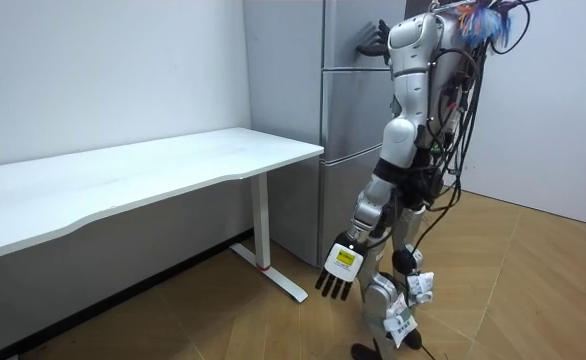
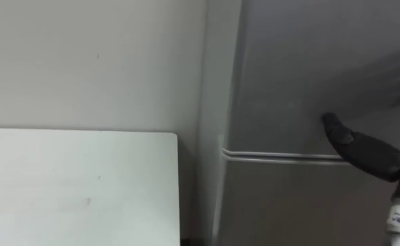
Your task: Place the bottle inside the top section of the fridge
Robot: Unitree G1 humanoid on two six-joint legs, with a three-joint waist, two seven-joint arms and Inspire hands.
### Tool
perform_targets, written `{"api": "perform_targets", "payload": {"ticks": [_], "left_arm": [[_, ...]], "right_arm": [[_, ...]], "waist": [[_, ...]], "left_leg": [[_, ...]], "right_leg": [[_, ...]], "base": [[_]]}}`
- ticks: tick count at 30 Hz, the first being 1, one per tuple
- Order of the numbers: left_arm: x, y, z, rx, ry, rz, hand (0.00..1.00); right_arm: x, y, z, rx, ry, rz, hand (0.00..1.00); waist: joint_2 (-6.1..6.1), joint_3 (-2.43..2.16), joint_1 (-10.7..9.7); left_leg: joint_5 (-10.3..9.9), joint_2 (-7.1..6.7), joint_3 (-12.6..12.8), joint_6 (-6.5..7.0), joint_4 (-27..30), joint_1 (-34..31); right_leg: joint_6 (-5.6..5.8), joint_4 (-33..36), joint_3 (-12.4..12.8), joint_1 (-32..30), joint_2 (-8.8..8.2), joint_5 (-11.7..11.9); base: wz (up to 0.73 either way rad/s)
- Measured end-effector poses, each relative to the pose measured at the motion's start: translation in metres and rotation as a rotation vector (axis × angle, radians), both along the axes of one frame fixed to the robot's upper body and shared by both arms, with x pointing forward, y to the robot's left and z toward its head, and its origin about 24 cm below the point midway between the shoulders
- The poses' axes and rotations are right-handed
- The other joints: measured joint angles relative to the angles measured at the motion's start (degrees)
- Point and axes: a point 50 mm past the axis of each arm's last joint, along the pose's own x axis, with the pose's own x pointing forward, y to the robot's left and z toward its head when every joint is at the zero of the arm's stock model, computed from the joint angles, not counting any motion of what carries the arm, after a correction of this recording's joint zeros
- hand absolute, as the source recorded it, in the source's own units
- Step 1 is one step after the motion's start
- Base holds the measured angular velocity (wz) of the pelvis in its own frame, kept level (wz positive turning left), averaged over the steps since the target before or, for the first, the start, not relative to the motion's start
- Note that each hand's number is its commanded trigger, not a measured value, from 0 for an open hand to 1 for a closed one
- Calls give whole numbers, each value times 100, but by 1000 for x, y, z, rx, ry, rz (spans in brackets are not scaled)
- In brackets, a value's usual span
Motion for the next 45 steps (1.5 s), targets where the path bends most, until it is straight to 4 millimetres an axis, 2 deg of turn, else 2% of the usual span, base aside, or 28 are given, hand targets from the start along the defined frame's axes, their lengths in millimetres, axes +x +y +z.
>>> {"api": "perform_targets", "payload": {"ticks": [16,24,31,36,39,40,42,43,45], "left_arm": [[-3,4,1,10,50,-20,0],[4,9,3,18,16,-30,0],[3,11,6,33,-4,-41,0],[-1,8,6,27,-2,-30,0],[-6,8,5,27,5,5,0],[-10,8,5,29,16,19,0],[-15,7,4,25,35,27,0],[-18,6,4,21,44,34,0],[-23,6,4,21,50,53,0]], "right_arm": [[10,-20,-14,-69,106,-24,0],[10,-25,-20,-34,126,-32,0],[9,-30,-20,-14,139,-40,0],[0,-37,-17,-14,136,-65,0],[-9,-50,-24,51,171,-109,0],[-13,-55,-28,79,188,-123,0],[-18,-62,-32,112,200,-144,0],[-20,-65,-34,133,206,-154,0],[-23,-70,-35,156,211,-171,0]], "waist": [[4,-11,7],[-27,-70,-31],[-27,-77,-146],[42,-108,-173],[67,-105,-175],[61,-117,-179],[93,-91,-202],[75,-54,-259],[91,-50,-312]], "left_leg": [[16,-12,-40,68,159,-121],[25,-19,-77,79,163,-123],[27,-27,-151,82,161,-102],[26,-26,-172,82,152,-112],[26,-25,-193,81,129,-111],[27,-23,-193,79,108,-109],[28,-25,-190,79,94,-110],[28,-28,-187,79,87,-111],[28,-31,-186,80,71,-111]], "right_leg": [[26,-83,-34,1,-33,164],[26,-97,-79,29,-27,170],[45,-153,-121,124,-10,192],[43,-161,-136,114,-6,193],[43,-161,-162,115,-4,193],[44,-160,-163,120,-3,192],[45,-158,-152,129,1,192],[48,-159,-142,126,1,189],[60,-159,-125,115,0,178]], "base": [[0],[1],[6],[3],[3],[0],[0],[0],[0]]}}
